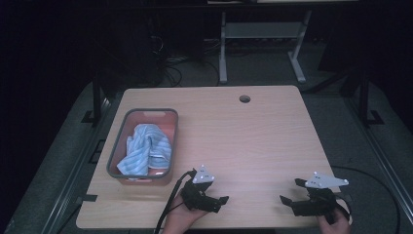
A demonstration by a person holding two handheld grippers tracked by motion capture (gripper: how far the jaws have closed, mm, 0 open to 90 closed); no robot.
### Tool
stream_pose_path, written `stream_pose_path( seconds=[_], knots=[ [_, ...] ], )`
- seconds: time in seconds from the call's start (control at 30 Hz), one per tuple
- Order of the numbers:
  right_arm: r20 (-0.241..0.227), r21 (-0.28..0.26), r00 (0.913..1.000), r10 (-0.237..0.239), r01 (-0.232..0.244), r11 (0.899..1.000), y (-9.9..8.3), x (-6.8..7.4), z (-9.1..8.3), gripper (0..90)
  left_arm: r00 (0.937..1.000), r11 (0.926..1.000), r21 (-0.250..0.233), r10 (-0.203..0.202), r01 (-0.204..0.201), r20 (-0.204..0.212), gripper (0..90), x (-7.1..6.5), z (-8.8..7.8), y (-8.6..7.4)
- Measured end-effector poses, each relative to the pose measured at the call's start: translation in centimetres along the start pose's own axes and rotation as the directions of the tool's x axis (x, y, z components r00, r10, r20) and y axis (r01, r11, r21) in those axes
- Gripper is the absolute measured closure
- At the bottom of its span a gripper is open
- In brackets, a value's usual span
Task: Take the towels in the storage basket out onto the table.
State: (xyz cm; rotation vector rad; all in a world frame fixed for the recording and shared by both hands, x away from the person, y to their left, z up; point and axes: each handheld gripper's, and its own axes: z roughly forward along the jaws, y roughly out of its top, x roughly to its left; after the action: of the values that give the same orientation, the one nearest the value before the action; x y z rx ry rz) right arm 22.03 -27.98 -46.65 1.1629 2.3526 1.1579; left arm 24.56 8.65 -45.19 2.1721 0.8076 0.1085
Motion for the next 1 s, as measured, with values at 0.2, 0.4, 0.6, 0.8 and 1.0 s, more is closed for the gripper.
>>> stream_pose_path(
  seconds=[0.2, 0.4, 0.6, 0.8, 1.0],
  knots=[
    [-0.003, -0.001, 1.0, 0.002, -0.002, 1.0, 0.0, 0.0, 0.0, 13.7, 0.9998, 0.9998, -0.001, -0.018, 0.018, 0.002, 21.1, 0.0, 0.2, 0.0],
    [-0.001, 0.001, 1.0, -0.003, 0.003, 1.0, 0.0, 0.0, 0.0, 13.8, 0.9998, 0.9996, -0.014, -0.022, 0.022, 0.001, 21.0, 0.0, 0.1, 0.1],
    [0.006, 0.002, 1.0, 0.004, -0.004, 1.0, 0.0, -0.1, 0.0, 13.8, 0.9997, 0.9995, -0.02, -0.024, 0.024, 0.008, 21.1, 0.2, 0.2, 0.6],
    [0.02, -0.005, 0.9996, 0.02, -0.02, 1.0, -0.2, -0.3, -0.1, 13.7, 0.9992, 0.9988, -0.032, -0.036, 0.036, 0.016, 21.1, 0.7, 0.4, 1.6],
    [0.025, -0.011, 0.9993, 0.027, -0.027, 1.0, -0.3, -0.4, -0.3, 13.7, 0.9992, 0.9995, -0.013, -0.029, 0.029, 0.029, 21.0, 0.9, 0.5, 2.8]
  ],
)
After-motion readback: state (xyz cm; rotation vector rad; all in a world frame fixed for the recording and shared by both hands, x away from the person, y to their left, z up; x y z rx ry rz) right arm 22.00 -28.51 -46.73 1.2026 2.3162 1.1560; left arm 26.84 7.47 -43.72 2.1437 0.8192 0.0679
